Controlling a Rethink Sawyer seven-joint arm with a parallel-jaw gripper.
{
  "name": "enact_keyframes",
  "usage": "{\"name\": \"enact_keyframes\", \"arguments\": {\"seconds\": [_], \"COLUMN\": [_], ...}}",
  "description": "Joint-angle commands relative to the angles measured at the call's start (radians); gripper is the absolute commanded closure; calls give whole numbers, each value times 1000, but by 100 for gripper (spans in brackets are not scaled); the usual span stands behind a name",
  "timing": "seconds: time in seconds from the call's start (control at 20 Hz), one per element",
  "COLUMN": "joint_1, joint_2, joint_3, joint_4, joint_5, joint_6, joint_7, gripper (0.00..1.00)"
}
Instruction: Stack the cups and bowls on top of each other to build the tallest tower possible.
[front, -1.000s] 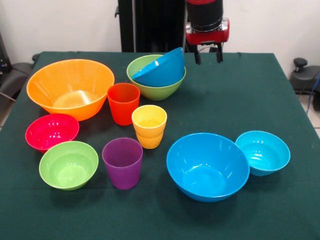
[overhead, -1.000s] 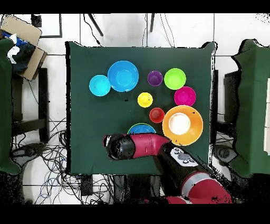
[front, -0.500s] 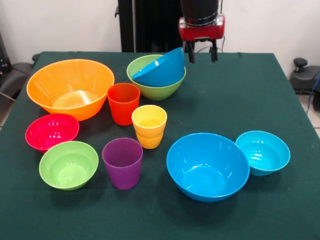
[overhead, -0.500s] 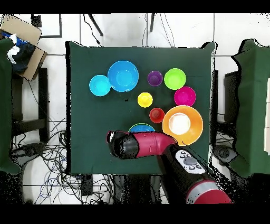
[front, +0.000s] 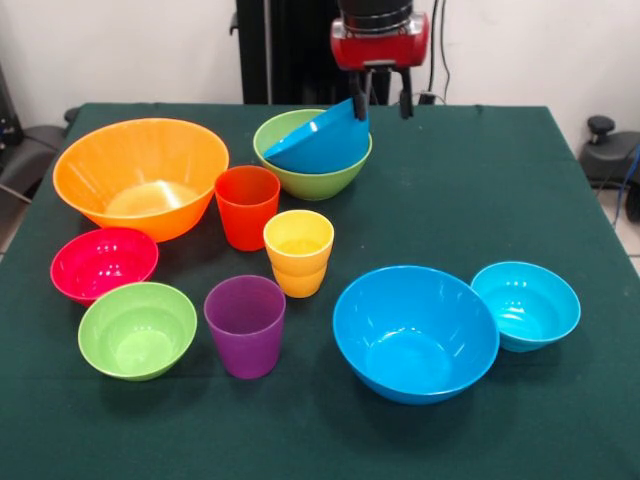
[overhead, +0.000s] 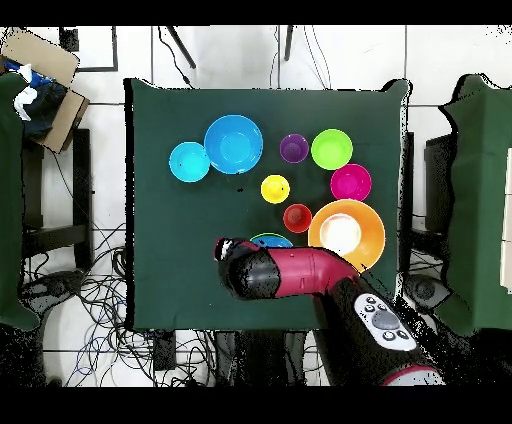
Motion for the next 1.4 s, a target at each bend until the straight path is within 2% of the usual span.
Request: {"name": "enact_keyframes", "arguments": {"seconds": [0.05, 0.2, 0.7, 0.9, 1.1, 1.4], "joint_1": [-22, -44, -133, -146, -134, -132], "joint_2": [-52, -121, -250, -208, -166, -143], "joint_3": [82, 107, 160, 153, 108, 65], "joint_4": [53, 96, 211, 196, 160, 139], "joint_5": [15, 43, 71, 27, -50, -138], "joint_6": [141, 178, 219, 201, 186, 163], "joint_7": [-26, -35, -67, -65, -67, -56], "gripper": [0, 0, 0, 0, 0, 0]}}
